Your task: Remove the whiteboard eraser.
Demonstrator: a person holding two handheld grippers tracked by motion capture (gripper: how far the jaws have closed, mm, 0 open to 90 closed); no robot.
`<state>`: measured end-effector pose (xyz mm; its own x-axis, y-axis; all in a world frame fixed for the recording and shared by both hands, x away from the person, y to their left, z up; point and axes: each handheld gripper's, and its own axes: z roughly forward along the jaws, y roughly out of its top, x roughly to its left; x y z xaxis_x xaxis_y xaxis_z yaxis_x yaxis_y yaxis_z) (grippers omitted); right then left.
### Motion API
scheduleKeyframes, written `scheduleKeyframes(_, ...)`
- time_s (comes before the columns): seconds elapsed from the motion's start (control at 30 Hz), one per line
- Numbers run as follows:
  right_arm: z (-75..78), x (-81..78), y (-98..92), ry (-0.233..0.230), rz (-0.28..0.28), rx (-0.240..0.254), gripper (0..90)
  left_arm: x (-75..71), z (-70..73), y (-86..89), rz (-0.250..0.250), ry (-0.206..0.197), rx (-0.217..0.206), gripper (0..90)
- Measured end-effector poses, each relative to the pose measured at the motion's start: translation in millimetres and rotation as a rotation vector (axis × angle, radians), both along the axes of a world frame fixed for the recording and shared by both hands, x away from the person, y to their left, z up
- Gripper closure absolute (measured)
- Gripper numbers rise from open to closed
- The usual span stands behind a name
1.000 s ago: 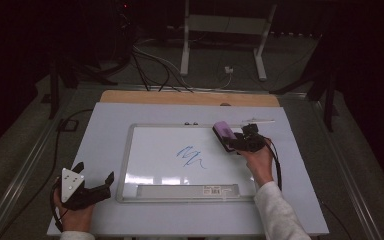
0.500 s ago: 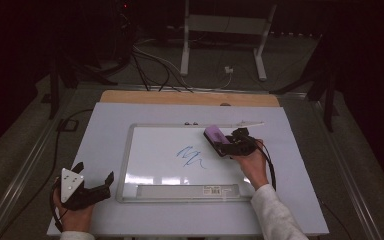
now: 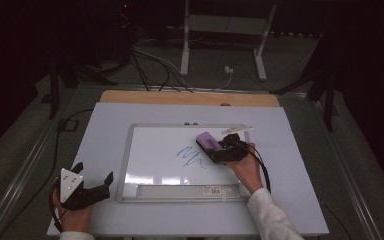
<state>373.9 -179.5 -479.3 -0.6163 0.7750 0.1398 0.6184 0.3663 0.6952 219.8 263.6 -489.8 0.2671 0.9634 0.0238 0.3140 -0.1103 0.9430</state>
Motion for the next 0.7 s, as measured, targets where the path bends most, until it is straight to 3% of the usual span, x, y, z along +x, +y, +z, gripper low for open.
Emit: scheduleKeyframes(0.7, -12.2, -9.8, 17.4, 0.009, 0.059, -0.060, 41.0, 1.2, -0.6, -2.0, -0.006, 0.005, 0.003, 0.4)
